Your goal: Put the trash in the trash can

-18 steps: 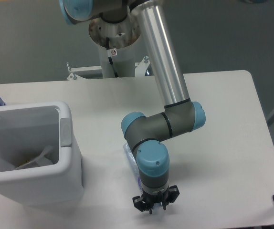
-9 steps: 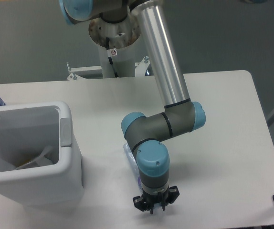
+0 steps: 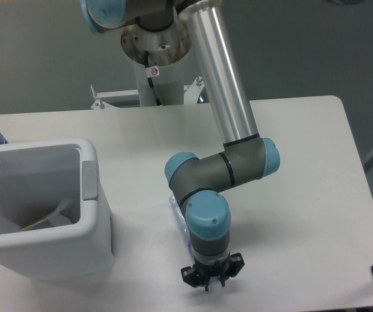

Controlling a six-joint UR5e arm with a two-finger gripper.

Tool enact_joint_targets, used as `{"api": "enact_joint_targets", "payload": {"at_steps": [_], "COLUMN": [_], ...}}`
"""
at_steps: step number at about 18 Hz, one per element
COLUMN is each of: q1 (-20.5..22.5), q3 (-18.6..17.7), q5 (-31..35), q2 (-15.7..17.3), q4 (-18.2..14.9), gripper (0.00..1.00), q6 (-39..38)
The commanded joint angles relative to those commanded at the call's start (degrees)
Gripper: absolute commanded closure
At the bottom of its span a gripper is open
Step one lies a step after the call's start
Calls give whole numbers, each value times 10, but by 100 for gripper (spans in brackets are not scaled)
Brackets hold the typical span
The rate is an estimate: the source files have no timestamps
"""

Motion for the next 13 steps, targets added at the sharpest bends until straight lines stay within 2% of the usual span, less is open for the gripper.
{"api": "enact_joint_targets", "payload": {"at_steps": [13], "q1": [4], "q3": [-5], "q5": [-3], "q2": [20], "q4": [-2], "gripper": [63], "q6": [0]}}
